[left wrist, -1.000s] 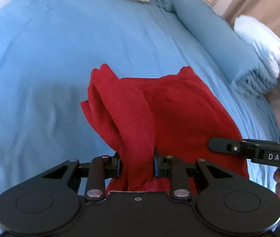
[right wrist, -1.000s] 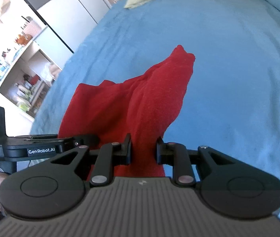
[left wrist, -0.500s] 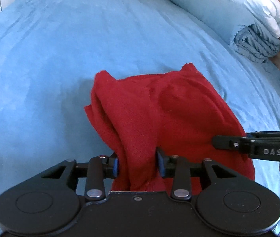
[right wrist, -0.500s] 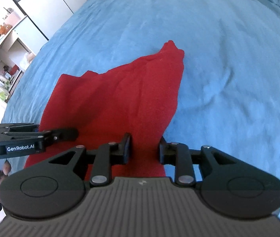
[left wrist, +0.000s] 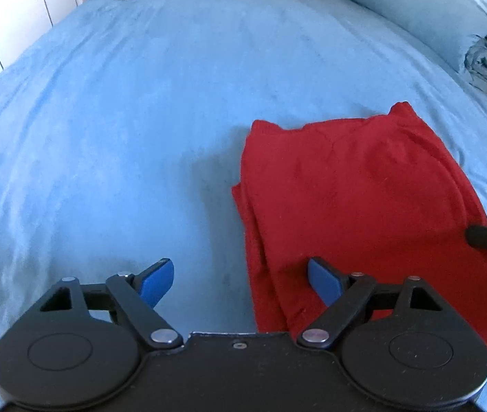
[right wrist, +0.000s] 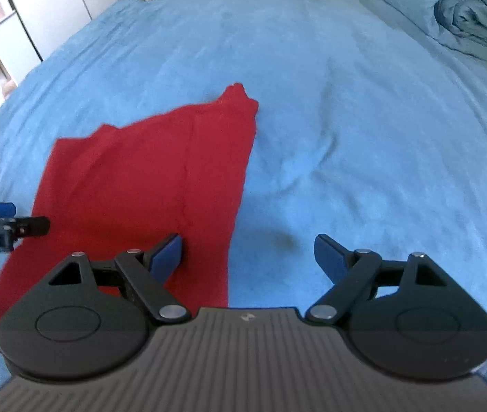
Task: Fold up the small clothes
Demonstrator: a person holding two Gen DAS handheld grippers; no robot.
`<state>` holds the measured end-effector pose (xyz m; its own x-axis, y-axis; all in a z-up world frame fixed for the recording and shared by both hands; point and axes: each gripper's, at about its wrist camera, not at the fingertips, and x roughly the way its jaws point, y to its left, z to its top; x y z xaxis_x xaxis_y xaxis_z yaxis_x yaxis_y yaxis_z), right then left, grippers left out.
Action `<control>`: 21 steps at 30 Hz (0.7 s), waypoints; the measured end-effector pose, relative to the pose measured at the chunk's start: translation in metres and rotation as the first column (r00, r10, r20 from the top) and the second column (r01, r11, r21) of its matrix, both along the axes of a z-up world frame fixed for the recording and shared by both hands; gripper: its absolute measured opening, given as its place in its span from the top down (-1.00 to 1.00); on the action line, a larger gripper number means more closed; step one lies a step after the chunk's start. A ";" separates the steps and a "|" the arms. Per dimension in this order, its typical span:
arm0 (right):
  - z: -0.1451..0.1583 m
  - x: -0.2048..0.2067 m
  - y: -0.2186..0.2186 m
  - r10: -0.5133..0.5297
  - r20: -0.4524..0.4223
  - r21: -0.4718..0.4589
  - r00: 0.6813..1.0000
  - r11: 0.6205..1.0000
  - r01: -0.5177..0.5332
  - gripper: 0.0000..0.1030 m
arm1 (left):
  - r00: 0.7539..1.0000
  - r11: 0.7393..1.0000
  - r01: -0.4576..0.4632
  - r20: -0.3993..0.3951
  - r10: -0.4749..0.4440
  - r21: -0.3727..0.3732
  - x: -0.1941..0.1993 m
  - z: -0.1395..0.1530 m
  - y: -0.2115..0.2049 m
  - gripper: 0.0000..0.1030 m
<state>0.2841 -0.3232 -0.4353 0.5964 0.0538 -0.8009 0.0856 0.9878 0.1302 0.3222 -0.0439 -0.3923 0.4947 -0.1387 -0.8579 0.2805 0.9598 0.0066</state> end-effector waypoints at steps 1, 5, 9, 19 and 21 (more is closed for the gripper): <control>0.000 -0.001 0.002 0.001 0.011 -0.010 1.000 1.000 -0.001 -0.91 | 1.000 1.000 0.002 -0.002 -0.002 0.002 0.000 0.003 0.000 -0.64; 0.027 -0.011 0.005 0.016 0.073 -0.028 0.997 1.000 -0.014 -0.91 | 0.998 1.000 0.013 0.062 -0.015 0.025 -0.006 0.042 -0.004 -0.55; 0.091 -0.031 0.008 0.033 0.170 -0.056 0.985 0.998 -0.024 -0.91 | 0.991 1.000 -0.005 0.135 0.007 -0.015 -0.025 0.108 0.001 -0.62; 0.297 -0.118 0.001 -0.008 0.328 -0.071 0.945 0.997 0.033 -1.00 | 0.936 0.988 -0.147 0.317 0.151 -0.036 -0.136 0.289 0.007 -1.00; 0.331 -0.137 0.004 -0.009 0.320 -0.101 0.947 0.994 0.043 -1.00 | 0.937 0.980 -0.191 0.287 0.197 -0.052 -0.155 0.312 0.009 -1.00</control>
